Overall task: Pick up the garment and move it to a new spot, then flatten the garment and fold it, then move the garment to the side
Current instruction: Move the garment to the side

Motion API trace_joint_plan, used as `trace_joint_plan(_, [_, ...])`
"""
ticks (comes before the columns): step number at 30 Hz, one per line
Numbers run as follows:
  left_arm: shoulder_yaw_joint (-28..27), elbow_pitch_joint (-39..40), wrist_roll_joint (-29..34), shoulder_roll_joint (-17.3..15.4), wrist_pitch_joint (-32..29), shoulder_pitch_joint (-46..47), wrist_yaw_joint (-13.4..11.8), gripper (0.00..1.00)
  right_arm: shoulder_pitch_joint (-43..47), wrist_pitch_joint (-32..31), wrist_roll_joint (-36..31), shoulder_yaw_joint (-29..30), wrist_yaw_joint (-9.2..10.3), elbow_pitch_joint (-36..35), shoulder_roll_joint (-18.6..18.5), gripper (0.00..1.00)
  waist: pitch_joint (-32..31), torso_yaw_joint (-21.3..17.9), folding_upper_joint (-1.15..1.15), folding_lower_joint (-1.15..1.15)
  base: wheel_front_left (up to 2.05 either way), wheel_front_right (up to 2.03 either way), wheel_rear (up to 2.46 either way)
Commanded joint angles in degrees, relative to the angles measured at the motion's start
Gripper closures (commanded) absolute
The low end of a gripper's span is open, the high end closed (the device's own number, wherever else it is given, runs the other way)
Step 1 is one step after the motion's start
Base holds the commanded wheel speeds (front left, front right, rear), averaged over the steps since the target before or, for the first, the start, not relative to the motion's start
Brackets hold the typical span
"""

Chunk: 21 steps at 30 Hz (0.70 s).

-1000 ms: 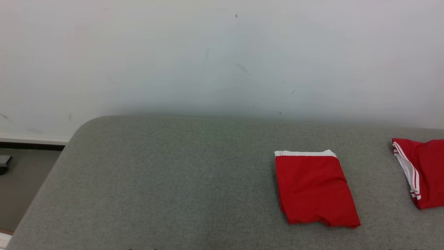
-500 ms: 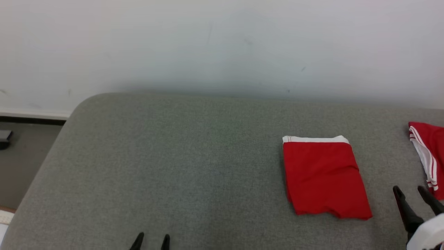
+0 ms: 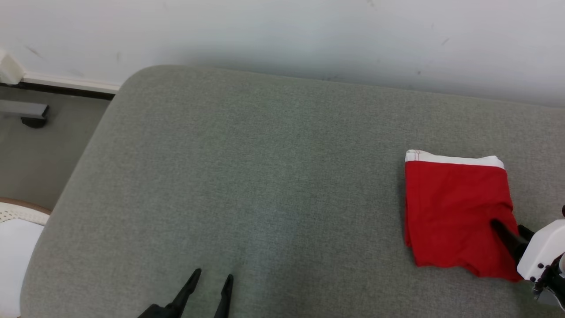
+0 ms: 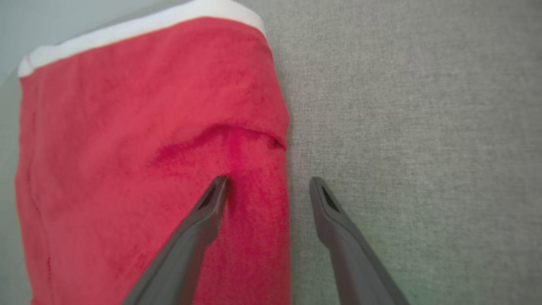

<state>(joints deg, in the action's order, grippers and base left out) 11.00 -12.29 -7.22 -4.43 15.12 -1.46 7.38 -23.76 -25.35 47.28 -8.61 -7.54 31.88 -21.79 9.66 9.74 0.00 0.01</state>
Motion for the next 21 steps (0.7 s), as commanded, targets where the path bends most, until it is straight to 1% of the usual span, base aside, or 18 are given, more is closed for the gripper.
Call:
trace_joint_plan(1, [0.1,-0.2,0.2,-0.5,0.0,0.6,0.1,0.00,-0.9,-0.3,0.9,0.2,0.13,1.2,-0.3,0.00,0.5,1.0,0.00,-0.01,0.00,0.00,0.00])
trace_joint_plan(4, [0.6,-0.4,0.0,-0.6,0.0,1.3,0.1,0.00,-1.7,-1.7,3.1,0.4,0.13,3.5,0.0,0.00,0.7,1.8,0.00,-0.01,0.00,0.00,0.00])
trace_joint_plan(8, [1.1,-0.4,-0.2,-0.7,0.0,1.6,0.1,0.00,-2.4,-3.1,5.6,-0.1,0.13,4.6,0.1,0.00,0.9,2.3,0.00,-0.01,0.00,0.00,0.00])
trace_joint_plan(13, [1.7,-0.4,-0.4,-0.8,0.0,2.1,0.1,0.00,-3.2,-2.1,8.4,-0.9,0.13,4.7,0.9,0.00,1.3,2.9,0.00,-0.01,0.00,0.00,0.00])
trace_joint_plan(17, [2.2,-0.5,-0.5,-0.7,0.0,2.5,0.1,0.00,-3.6,-1.1,10.5,-2.3,0.13,4.3,1.9,0.00,1.3,3.4,0.00,-0.01,0.00,0.00,0.00])
trace_joint_plan(21, [2.5,-0.7,-0.6,-0.6,0.0,2.5,0.1,0.00,-3.9,0.6,11.7,-4.3,0.13,3.7,2.0,0.00,1.2,3.8,0.00,-0.01,0.00,0.00,0.00])
